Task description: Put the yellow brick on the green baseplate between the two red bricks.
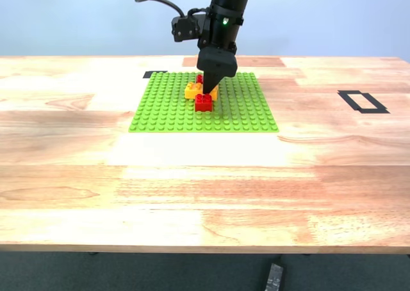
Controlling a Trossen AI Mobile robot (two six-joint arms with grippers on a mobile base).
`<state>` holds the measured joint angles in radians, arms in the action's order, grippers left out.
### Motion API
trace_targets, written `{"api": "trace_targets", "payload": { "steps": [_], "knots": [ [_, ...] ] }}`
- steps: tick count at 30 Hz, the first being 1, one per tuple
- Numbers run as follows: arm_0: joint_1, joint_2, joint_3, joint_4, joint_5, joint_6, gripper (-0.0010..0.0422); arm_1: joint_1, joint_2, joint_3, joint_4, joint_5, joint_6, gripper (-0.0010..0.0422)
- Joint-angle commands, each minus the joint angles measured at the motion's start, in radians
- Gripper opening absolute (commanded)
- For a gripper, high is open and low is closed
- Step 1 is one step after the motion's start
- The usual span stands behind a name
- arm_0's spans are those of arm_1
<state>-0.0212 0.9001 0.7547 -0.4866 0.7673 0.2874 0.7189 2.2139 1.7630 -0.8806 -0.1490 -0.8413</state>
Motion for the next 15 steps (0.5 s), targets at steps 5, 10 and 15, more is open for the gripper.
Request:
{"api": "trace_targets", "payload": {
  "steps": [5,10,15],
  "knots": [
    [-0.001,0.000,0.000,-0.001,0.000,0.000,0.0000,0.007,-0.039,-0.014,0.006,0.003,0.005,0.0177],
    [-0.001,0.000,0.000,0.000,0.000,0.000,0.0000,0.007,-0.044,-0.009,0.013,0.002,0.015,0.0150],
    [-0.001,0.000,0.000,0.000,0.000,0.000,0.0000,0.006,-0.032,-0.010,0.013,-0.003,0.026,0.0072]
  ]
}}
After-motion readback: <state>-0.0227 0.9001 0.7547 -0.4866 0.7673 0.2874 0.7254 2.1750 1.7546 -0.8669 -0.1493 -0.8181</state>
